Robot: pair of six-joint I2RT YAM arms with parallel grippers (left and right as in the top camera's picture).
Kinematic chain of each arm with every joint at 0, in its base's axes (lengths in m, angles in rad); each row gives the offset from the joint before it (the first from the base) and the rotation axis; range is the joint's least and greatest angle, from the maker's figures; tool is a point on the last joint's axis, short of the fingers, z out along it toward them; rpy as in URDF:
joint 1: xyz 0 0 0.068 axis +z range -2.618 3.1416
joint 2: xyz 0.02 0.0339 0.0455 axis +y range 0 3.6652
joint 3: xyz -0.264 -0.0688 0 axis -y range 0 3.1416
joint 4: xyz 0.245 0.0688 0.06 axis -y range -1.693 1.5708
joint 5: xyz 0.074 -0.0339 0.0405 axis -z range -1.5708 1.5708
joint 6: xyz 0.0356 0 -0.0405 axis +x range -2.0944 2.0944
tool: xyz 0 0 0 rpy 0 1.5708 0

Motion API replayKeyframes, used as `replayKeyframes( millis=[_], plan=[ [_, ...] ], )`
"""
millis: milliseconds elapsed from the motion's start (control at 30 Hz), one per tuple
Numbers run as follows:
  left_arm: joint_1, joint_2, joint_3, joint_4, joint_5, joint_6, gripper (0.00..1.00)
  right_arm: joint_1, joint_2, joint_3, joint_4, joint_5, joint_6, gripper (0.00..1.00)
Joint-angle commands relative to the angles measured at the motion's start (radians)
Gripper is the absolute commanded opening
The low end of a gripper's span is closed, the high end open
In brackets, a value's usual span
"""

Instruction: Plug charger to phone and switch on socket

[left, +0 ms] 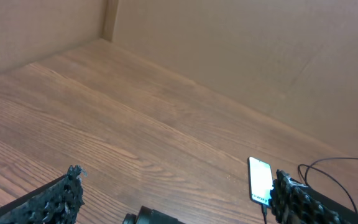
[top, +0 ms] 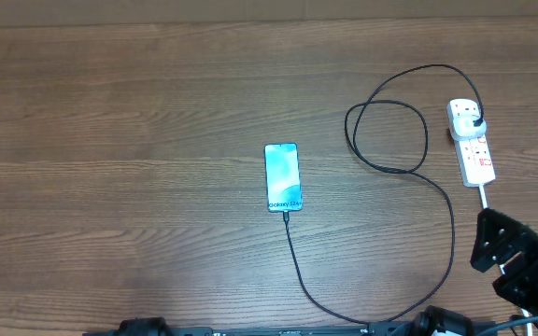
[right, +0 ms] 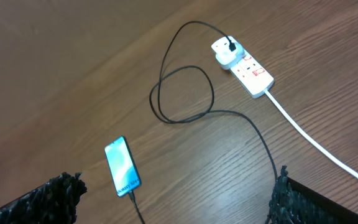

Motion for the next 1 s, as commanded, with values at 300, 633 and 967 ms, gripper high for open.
replayKeyframes(
  millis=[300, 633, 967],
  plan=[
    [0.01, -0.004, -0.002, 0.002, -0.01, -0.007, 1.0, 0.005, -0.231, -0.37, 0.261, -0.145, -0.082, 1.0],
    [0.01, -0.004, -0.002, 0.002, -0.01, -0.007, 1.0, 0.002, -0.392, -0.819, 0.627, -0.317, -0.141, 1.0],
    [0.01, -0.004, -0.002, 0.002, -0.01, -0.007, 1.0, 0.233, -0.594, -1.241, 1.221, -0.312, -0.124, 1.0]
  ],
)
